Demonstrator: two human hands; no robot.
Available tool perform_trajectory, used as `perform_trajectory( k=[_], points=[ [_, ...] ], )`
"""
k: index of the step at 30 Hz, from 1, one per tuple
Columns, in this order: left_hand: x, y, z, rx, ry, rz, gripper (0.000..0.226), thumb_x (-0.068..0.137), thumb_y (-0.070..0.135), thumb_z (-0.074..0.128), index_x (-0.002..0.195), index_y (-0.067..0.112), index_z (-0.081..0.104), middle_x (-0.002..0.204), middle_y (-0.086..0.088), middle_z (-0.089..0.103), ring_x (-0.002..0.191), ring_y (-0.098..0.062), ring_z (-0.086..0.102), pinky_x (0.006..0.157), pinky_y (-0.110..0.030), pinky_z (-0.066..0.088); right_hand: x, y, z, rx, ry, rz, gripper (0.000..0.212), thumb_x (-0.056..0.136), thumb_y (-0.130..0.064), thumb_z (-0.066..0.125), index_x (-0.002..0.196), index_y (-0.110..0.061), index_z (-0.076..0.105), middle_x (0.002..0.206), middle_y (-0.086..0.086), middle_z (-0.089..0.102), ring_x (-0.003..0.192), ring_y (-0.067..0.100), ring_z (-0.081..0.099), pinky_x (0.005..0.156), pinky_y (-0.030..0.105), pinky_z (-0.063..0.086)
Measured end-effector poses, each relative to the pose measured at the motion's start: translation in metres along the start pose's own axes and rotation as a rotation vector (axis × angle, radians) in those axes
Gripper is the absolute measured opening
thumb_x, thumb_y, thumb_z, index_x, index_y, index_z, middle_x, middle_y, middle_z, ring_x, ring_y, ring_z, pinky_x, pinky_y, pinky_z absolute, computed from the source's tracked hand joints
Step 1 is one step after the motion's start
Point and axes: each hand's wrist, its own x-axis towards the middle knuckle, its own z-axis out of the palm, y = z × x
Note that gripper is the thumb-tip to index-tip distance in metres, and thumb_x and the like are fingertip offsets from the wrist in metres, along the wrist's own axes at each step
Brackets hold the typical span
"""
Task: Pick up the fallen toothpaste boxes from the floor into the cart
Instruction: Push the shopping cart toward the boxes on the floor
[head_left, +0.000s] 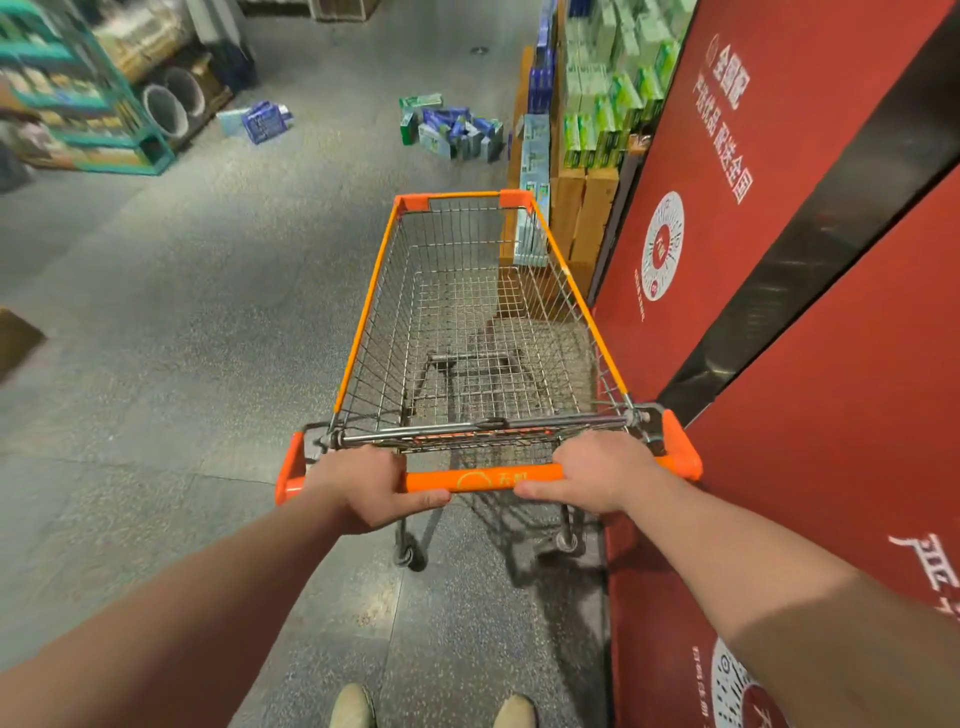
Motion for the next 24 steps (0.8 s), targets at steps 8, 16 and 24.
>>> perform_trajectory(
  k=[8,16,24],
  points=[
    [0.005,-0.042,0.005,-0.023,0.013,-0.11,0.099,0.061,0.105,0.011,0.072,0.02,0.06,0.072,0.004,0.06,0.07,-0.018,0.06,0.062,-0.032,0.048,0.051,-0.018,-0.021,0.008,0.006,-0.088,0.1,0.057,-0.107,0.009,0.071,-0.022,0.061,0.073,-0.002,0.062,0.068,0.019,0.06,0.07,0.039,0.053],
    [0.033,-0.109,-0.005,-0.052,0.016,-0.17,0.101,0.063,0.105,0.009,0.072,0.02,0.063,0.072,0.003,0.061,0.071,-0.019,0.061,0.062,-0.033,0.047,0.129,-0.044,-0.064,-0.028,0.006,-0.135,0.092,0.064,-0.104,0.017,0.071,-0.023,0.059,0.075,-0.003,0.06,0.073,0.021,0.061,0.07,0.038,0.051],
    [0.093,-0.225,-0.028,-0.078,0.013,-0.198,0.103,0.063,0.105,0.012,0.073,0.017,0.064,0.074,0.002,0.062,0.074,-0.022,0.062,0.07,-0.036,0.054,0.251,-0.084,-0.121,-0.044,0.001,-0.162,0.095,0.063,-0.105,0.015,0.071,-0.022,0.061,0.075,-0.002,0.061,0.072,0.02,0.06,0.066,0.037,0.047]
  ],
)
